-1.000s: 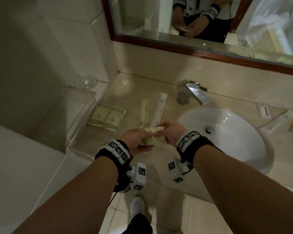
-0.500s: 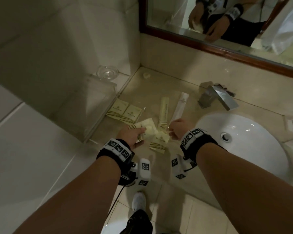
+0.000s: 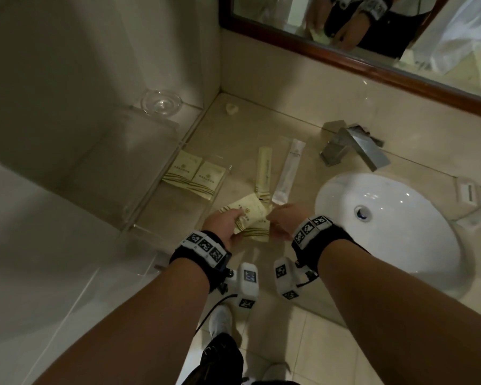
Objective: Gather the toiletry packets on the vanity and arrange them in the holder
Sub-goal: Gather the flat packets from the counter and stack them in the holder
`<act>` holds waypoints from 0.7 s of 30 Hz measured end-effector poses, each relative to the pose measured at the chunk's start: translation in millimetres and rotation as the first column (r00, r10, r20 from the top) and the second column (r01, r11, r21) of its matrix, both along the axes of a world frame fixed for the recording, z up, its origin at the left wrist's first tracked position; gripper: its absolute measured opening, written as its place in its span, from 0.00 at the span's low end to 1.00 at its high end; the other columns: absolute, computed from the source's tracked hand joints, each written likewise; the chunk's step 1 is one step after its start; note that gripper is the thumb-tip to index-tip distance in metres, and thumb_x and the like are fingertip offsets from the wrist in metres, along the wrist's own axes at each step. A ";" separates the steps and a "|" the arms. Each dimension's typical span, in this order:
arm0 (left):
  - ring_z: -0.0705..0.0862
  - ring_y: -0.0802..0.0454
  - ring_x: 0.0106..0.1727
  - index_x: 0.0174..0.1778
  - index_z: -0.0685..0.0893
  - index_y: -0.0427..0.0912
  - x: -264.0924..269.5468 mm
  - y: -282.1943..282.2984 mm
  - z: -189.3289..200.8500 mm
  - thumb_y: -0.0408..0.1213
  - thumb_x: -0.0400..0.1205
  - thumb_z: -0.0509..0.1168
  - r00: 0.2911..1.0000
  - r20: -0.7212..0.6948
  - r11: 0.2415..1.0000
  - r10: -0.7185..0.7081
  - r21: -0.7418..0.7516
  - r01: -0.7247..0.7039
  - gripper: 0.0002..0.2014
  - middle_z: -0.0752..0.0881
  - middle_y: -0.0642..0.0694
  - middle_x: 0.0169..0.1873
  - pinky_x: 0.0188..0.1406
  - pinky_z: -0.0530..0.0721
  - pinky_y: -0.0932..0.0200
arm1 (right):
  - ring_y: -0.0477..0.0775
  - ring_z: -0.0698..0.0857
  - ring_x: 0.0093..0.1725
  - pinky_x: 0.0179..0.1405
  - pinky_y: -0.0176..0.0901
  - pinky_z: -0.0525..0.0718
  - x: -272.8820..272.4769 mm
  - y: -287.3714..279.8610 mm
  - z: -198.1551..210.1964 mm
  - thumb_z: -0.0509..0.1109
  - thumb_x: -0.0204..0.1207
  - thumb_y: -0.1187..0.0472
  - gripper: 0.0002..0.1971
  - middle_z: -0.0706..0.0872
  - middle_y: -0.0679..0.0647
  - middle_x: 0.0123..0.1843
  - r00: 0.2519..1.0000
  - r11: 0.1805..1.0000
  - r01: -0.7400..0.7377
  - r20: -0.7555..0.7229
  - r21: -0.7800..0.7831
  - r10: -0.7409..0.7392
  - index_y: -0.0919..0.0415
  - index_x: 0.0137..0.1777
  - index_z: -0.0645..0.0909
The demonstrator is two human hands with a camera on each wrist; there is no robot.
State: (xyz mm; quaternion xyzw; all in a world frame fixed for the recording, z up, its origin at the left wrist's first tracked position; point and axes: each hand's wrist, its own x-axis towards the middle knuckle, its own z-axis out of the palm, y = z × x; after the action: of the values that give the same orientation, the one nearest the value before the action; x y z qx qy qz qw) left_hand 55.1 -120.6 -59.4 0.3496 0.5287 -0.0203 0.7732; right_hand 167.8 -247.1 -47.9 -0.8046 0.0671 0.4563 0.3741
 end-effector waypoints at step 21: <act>0.91 0.43 0.38 0.60 0.83 0.31 7.3 44.1 112.6 0.30 0.80 0.72 0.957 0.277 0.992 -0.090 0.109 0.062 0.14 0.91 0.33 0.49 0.35 0.92 0.50 | 0.63 0.92 0.47 0.50 0.65 0.91 4.7 41.1 118.9 0.81 0.68 0.64 0.08 0.92 0.62 0.47 0.959 0.992 -0.009 0.282 0.126 -0.027 0.56 0.45 0.88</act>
State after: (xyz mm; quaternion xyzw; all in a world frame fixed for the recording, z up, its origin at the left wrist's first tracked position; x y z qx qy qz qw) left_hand 62.3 -76.5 53.2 0.4070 0.4001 0.0259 0.8207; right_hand 172.5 -206.0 71.0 -0.8362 -0.0123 0.3379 0.4319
